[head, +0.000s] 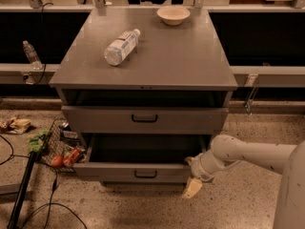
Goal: Open middle drawer
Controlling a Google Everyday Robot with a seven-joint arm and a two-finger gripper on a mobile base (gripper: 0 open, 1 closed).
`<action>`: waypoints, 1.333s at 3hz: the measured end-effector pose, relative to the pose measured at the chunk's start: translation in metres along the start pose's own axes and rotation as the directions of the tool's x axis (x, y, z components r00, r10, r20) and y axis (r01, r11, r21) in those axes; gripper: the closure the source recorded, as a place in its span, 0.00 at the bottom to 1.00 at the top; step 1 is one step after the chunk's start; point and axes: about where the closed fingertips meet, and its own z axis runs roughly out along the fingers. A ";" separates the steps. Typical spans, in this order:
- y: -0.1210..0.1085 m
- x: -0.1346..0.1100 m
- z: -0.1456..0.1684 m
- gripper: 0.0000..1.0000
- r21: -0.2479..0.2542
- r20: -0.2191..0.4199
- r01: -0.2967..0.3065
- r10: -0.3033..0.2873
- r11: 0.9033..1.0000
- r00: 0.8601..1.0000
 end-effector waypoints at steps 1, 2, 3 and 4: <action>0.005 0.001 0.004 0.49 -0.011 0.002 -0.006 0.006 1.000 1.000; 0.017 -0.001 -0.002 0.72 -0.028 -0.003 -0.021 0.021 0.999 1.000; 0.056 -0.008 -0.015 1.00 -0.086 -0.015 -0.074 0.073 0.994 0.997; 0.056 -0.008 -0.015 1.00 -0.086 -0.015 -0.074 0.073 0.994 0.997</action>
Offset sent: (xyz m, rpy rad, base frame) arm -0.0423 0.0010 0.0208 -0.0010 0.0767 -0.0199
